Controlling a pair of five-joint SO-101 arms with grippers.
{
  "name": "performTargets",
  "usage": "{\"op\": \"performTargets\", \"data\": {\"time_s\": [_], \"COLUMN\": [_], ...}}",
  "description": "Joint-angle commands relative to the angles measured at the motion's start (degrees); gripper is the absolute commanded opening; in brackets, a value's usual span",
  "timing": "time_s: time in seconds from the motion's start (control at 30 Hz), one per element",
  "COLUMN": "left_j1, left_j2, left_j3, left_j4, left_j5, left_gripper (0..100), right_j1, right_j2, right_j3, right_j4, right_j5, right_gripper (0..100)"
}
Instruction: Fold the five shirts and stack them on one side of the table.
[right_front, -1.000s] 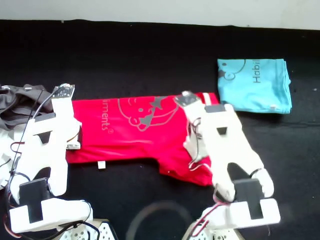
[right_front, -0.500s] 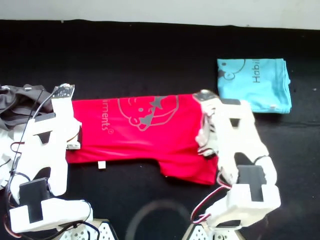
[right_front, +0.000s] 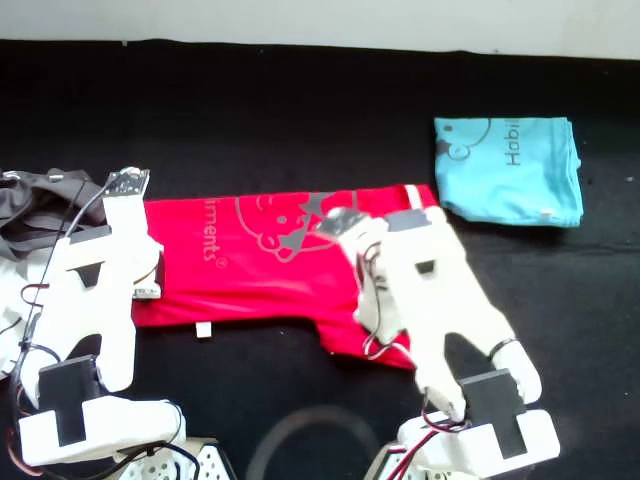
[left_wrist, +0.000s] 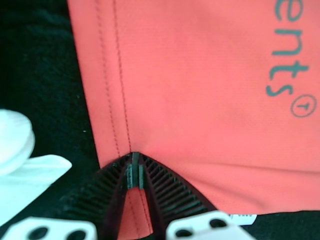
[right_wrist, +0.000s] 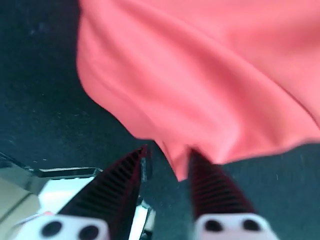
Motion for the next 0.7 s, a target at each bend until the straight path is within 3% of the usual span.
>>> {"op": "performTargets", "data": {"time_s": [0.0, 0.33, 0.67], "left_j1": [-0.4, -0.57, -0.66], "left_j2": [0.13, 0.22, 0.22], "left_j3": [-0.04, -0.04, -0.04], "left_j4": [-1.93, -1.93, -1.93], "left_j5": [0.26, 0.26, 0.26], "left_gripper": [1, 1, 1], "right_j1": [-1.89, -4.79, -4.88], "right_j2": [-2.24, -2.15, -2.07], "right_j3": [3.47, 9.71, 19.82], "right_j4": [-4.44, -12.44, -20.97], "right_j5": [4.75, 12.13, 14.15], "right_gripper": [23.5, 23.7, 23.8]}}
